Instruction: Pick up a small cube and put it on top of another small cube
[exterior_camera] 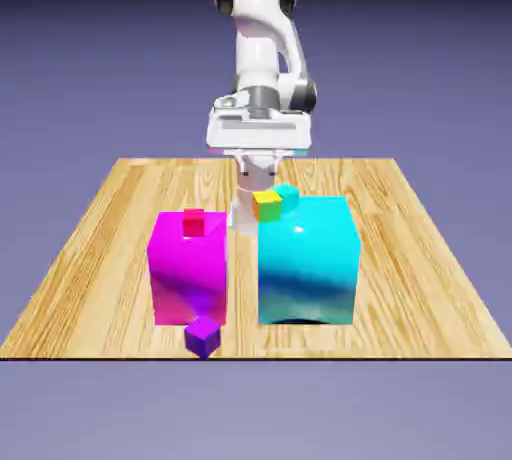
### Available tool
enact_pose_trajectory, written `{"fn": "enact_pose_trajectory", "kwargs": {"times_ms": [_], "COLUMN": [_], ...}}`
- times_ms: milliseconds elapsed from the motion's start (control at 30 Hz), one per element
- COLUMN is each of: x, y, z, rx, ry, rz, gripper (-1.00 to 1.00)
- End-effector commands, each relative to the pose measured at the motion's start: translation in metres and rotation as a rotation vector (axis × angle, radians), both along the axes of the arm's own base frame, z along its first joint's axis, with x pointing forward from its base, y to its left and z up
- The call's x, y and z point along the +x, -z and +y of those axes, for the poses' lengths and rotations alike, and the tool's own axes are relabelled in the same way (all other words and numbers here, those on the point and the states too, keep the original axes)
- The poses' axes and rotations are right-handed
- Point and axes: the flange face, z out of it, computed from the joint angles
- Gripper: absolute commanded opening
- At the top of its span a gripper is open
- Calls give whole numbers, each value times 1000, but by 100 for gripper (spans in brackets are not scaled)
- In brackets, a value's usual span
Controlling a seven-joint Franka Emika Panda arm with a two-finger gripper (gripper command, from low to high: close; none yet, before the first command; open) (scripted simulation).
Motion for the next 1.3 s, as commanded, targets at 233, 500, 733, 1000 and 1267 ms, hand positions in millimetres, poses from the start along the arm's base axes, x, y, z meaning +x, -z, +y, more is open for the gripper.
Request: {"fn": "enact_pose_trajectory", "kwargs": {"times_ms": [233,500,733,1000,1267], "x": [70,123,154,170,153], "y": [48,115,184,268,333], "z": [-40,-82,-117,-151,-138], "rx": [123,230,308,375,375], "ry": [153,306,436,574,575], "rz": [316,622,880,1163,1166], "gripper": [0,0,0,0,-100]}}
